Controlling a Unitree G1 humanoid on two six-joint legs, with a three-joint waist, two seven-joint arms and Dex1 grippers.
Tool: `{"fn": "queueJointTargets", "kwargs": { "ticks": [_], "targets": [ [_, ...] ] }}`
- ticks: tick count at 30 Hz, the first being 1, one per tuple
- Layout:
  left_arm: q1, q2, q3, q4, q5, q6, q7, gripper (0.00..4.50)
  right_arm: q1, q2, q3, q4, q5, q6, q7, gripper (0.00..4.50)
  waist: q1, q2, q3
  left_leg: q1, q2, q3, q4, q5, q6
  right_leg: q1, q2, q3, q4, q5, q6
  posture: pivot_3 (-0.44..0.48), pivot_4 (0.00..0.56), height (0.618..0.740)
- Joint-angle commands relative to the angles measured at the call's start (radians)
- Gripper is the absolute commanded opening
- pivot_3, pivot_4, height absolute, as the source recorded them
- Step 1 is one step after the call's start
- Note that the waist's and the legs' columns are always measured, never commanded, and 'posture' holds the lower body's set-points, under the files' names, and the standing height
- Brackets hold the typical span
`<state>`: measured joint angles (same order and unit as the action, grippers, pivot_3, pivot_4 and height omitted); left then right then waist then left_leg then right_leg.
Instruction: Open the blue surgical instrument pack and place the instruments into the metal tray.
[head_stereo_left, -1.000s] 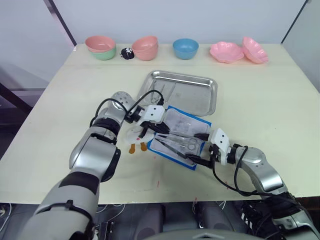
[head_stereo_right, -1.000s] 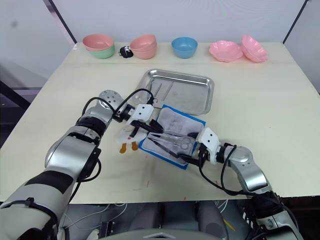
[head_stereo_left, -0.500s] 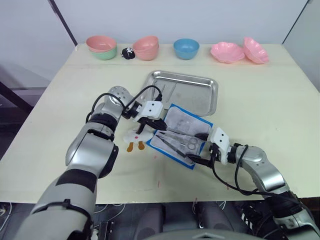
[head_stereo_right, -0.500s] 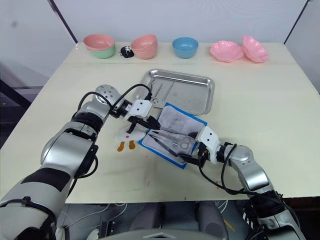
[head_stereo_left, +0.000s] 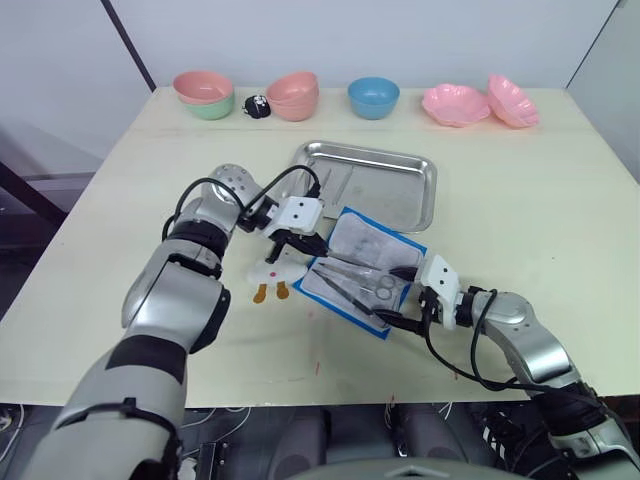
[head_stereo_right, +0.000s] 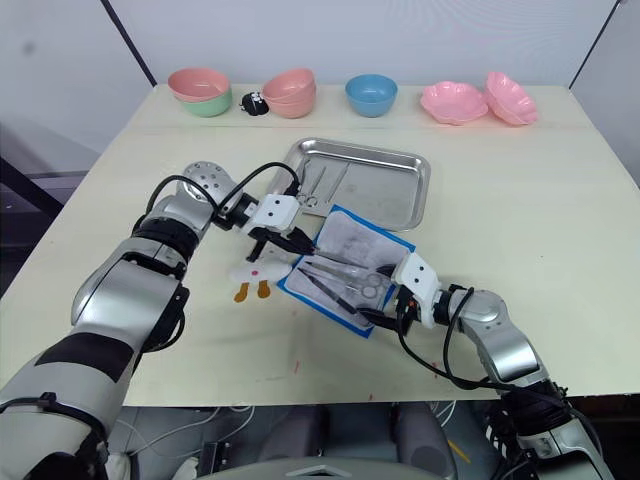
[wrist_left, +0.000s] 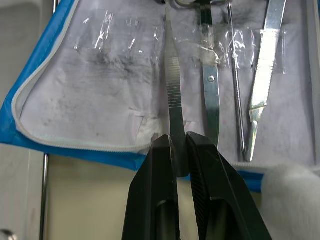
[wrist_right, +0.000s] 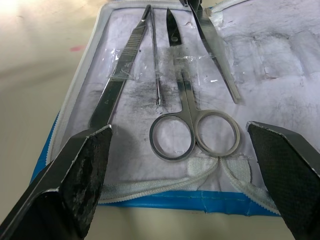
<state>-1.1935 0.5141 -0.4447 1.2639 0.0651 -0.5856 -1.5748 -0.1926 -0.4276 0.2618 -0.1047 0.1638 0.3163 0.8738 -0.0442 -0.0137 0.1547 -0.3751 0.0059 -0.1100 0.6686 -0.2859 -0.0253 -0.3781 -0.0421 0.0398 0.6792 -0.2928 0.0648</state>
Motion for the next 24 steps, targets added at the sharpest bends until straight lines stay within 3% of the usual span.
{"fn": "queueJointTargets", "kwargs": {
  "ticks": [1, 14, 24],
  "targets": [
    [-0.048, 0.036, -0.014, -0.034, -0.030, -0.011, -0.040, 0.03, 0.055, -0.021, 0.086, 0.096, -0.039, 0.090, 0.021, 4.50, 0.000, 0.000, 0.000, 0.000, 0.000, 0.000, 0.000, 0.000, 0.000, 0.000, 0.000, 0.000, 0.000, 0.000, 0.000, 0.000, 0.150, 0.740],
    [-0.061, 0.145, -0.093, -0.042, -0.078, -0.026, -0.040, 0.03, 0.050, -0.012, 0.087, 0.105, -0.039, 0.082, 0.018, 4.50, -0.001, 0.000, 0.000, 0.000, 0.000, 0.000, 0.000, 0.000, 0.000, 0.000, 0.000, 0.000, 0.000, 0.000, 0.000, 0.000, 0.150, 0.740],
    [-0.064, 0.262, -0.153, -0.096, -0.240, 0.052, -0.040, 0.03, 0.046, -0.011, 0.092, 0.112, -0.044, 0.069, 0.022, 4.50, -0.002, -0.001, 0.000, 0.000, 0.000, 0.000, 0.000, 0.000, 0.000, 0.000, 0.000, 0.000, 0.000, 0.000, 0.000, 0.000, 0.150, 0.740]
  ]
}}
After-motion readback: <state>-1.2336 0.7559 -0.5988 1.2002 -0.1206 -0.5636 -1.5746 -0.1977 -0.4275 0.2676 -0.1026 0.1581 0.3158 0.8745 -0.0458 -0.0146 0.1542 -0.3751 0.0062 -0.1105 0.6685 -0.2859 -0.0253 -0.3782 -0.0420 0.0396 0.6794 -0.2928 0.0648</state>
